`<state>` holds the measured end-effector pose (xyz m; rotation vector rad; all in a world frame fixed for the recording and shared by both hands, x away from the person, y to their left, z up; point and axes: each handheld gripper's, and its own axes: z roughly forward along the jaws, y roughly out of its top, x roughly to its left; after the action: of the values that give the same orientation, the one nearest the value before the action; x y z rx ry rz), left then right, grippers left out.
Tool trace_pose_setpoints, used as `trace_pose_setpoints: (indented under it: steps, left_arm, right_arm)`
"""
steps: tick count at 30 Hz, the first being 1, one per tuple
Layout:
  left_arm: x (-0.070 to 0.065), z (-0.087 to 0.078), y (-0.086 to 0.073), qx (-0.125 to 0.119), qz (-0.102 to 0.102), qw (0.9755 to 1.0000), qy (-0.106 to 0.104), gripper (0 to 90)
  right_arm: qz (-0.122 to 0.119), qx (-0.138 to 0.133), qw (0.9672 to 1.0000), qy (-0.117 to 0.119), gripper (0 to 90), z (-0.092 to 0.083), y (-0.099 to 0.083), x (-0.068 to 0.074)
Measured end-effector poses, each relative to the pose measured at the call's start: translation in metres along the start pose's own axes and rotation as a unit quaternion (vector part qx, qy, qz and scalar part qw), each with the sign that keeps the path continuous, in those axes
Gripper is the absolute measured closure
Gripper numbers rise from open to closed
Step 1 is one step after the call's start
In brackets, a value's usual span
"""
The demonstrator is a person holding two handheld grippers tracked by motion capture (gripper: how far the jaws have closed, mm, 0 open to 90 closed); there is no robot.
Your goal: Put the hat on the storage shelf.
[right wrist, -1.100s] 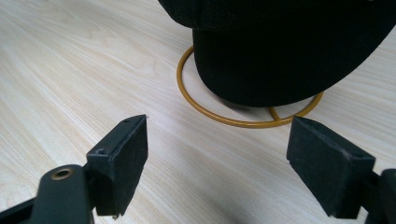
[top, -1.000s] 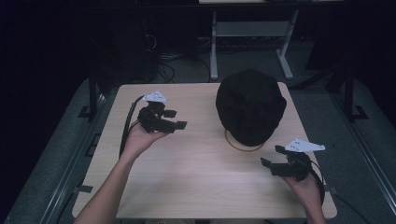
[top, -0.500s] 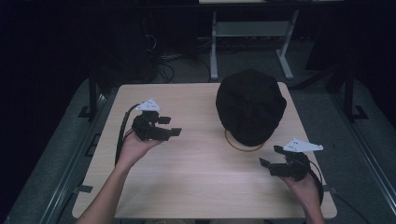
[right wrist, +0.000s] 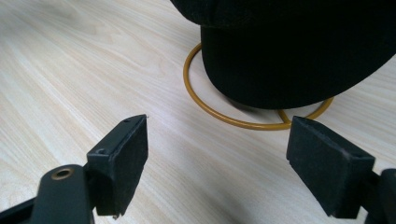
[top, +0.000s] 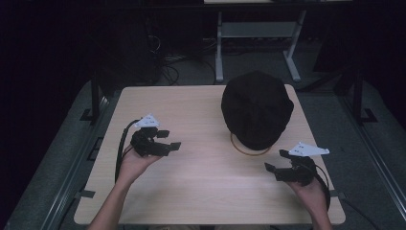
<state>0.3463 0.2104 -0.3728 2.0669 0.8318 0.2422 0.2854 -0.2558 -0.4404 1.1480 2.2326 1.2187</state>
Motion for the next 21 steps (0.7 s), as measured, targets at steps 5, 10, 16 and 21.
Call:
trace_pose_setpoints:
  steps: [5,10,16,21]
  left_arm:
    - [-0.005,-0.003,-0.011,-0.006,0.000,1.0000,0.002,27.8]
    - [-0.011,-0.005,-0.023,-0.002,0.004,1.0000,0.009,27.6]
    - [-0.020,-0.010,-0.034,0.001,0.013,0.9997,0.020,27.6]
    - [-0.024,-0.016,-0.046,-0.003,0.012,0.9996,0.025,27.6]
  right_arm:
    - [0.000,0.001,1.0000,0.002,20.1,0.000,0.000,0.001]
    - [-0.001,-0.004,1.0000,0.003,20.1,-0.001,0.001,0.000]
    - [0.001,-0.003,1.0000,0.008,20.7,-0.001,0.001,0.001]
    - [-0.003,-0.002,0.9999,0.013,21.1,-0.002,0.000,0.001]
